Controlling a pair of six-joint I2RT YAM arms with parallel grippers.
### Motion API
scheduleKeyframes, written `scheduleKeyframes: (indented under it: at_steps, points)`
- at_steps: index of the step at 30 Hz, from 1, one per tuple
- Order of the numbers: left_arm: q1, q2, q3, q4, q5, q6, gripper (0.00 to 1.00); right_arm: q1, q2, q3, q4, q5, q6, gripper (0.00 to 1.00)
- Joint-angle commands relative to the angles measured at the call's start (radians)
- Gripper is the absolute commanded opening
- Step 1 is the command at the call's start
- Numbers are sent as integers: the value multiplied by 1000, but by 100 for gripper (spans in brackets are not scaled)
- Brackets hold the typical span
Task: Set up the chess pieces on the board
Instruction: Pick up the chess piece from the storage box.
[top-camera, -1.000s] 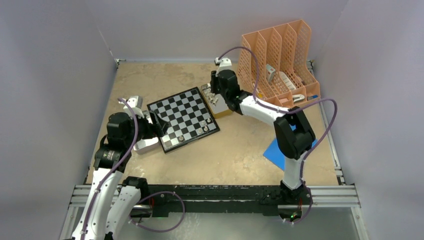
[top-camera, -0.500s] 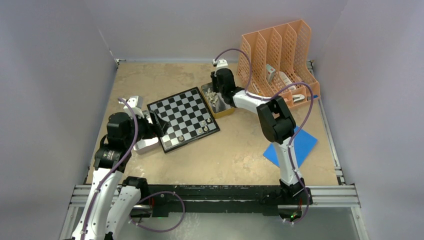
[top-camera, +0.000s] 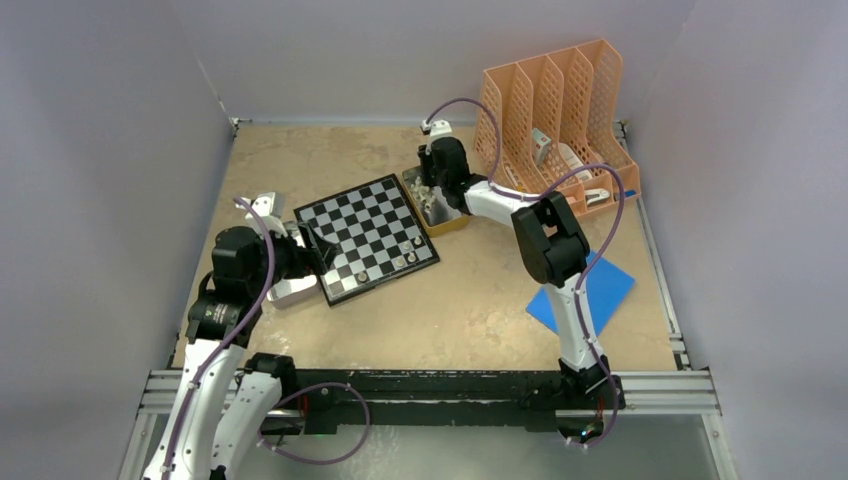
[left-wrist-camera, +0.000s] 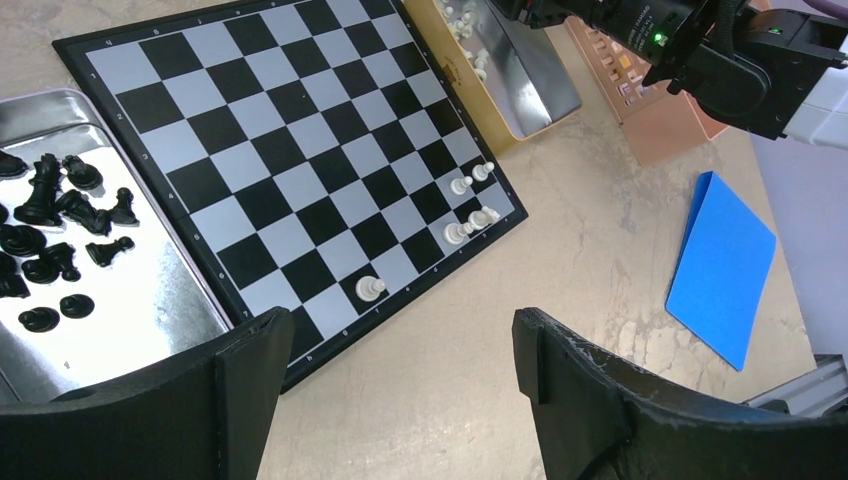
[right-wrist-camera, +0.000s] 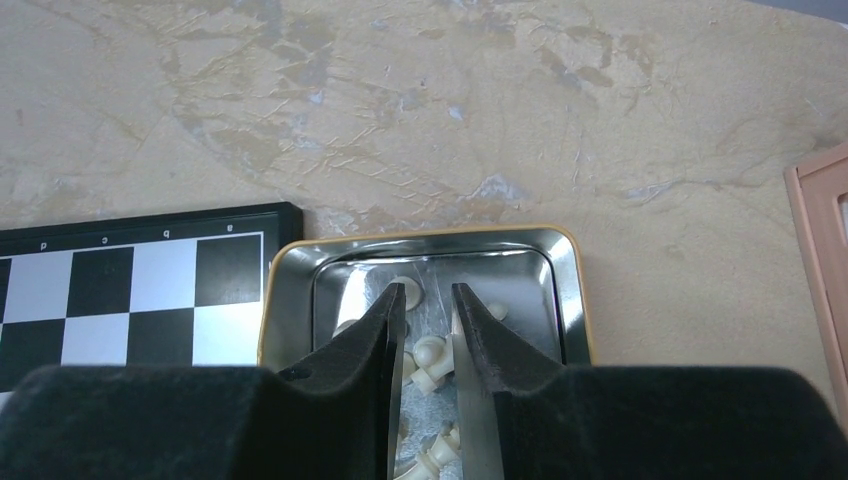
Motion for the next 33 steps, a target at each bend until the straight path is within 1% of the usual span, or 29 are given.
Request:
scheduleKeyframes:
  at_steps: [1, 14, 33]
  points:
    - [-3, -3, 8, 28, 4, -2, 80, -1, -32, -12, 27, 0, 10, 26]
    - [-3, -2, 8, 27, 4, -1, 80, -2, -12, -20, 7, 8, 1, 26]
    - [-3, 3, 8, 29, 5, -1, 81, 0, 10, -23, -8, -33, -7, 26]
